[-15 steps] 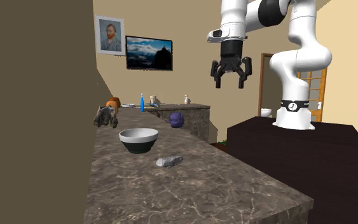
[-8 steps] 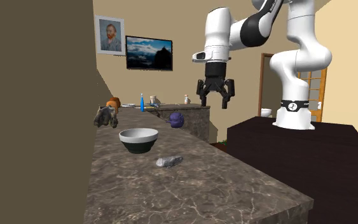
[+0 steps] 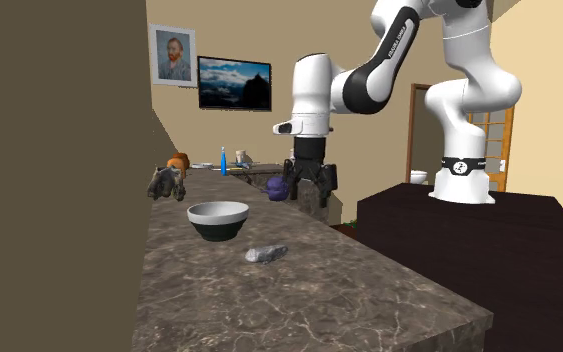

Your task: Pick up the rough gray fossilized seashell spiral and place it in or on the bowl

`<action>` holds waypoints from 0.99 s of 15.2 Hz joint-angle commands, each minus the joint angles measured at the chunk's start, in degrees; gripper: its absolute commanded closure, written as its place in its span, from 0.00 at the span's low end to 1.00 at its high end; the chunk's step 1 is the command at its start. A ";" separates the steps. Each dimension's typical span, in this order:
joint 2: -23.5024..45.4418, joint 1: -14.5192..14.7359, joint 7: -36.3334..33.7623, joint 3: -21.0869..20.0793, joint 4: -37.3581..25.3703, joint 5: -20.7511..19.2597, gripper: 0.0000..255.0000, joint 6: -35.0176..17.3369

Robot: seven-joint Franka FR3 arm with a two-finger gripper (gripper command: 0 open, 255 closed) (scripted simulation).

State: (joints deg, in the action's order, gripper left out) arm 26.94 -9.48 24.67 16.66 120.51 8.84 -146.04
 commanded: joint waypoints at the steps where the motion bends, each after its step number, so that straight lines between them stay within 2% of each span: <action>1: 4.46 -1.43 1.15 -0.69 -3.71 0.96 0.00 -0.41; 3: 7.40 -2.43 1.76 -1.14 -6.28 1.41 0.00 -0.57; 10: 12.46 -3.82 2.74 -2.67 -7.69 2.85 0.00 -4.24; 15: 12.46 -3.82 2.74 -2.68 -7.69 2.85 0.00 -4.24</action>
State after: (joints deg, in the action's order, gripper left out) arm 39.38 -13.30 27.41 13.99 112.84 11.68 -150.25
